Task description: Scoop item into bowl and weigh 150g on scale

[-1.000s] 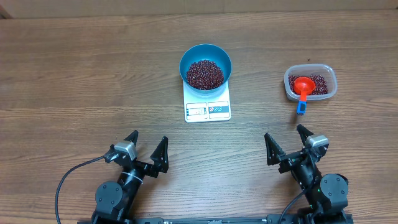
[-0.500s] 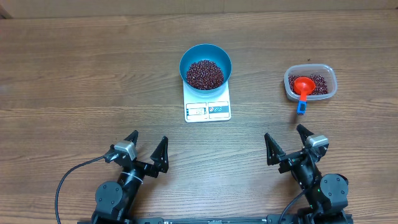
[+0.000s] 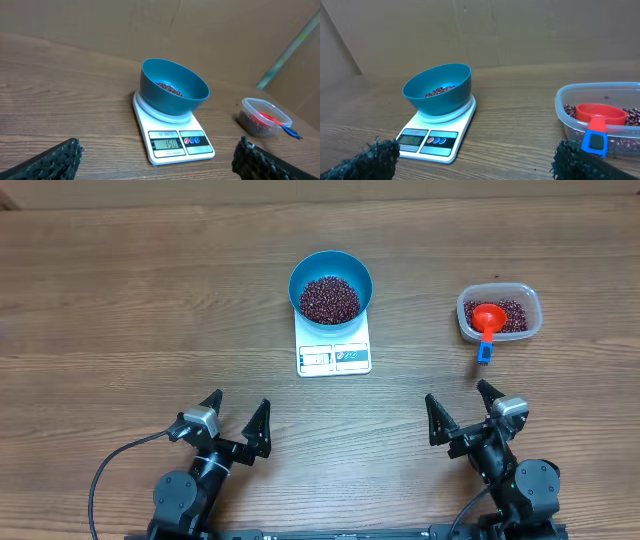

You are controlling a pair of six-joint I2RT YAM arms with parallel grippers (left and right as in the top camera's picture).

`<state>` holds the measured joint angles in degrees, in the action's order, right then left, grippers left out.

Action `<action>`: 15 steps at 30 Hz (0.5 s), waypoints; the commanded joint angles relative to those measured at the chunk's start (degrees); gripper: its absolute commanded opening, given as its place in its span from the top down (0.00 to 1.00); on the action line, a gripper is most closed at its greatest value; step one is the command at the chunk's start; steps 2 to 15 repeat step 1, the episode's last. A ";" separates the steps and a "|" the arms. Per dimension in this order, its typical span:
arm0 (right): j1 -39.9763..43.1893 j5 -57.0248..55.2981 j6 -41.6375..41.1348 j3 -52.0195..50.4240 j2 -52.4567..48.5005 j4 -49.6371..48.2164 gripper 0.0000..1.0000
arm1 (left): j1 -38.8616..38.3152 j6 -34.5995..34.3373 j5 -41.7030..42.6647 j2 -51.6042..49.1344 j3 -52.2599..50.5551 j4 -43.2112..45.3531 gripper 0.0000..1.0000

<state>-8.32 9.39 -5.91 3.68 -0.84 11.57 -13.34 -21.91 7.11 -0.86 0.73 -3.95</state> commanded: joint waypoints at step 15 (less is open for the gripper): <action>0.15 -0.79 0.37 -0.22 0.68 -0.37 0.00 | 0.57 1.36 0.17 0.61 -0.46 0.13 0.00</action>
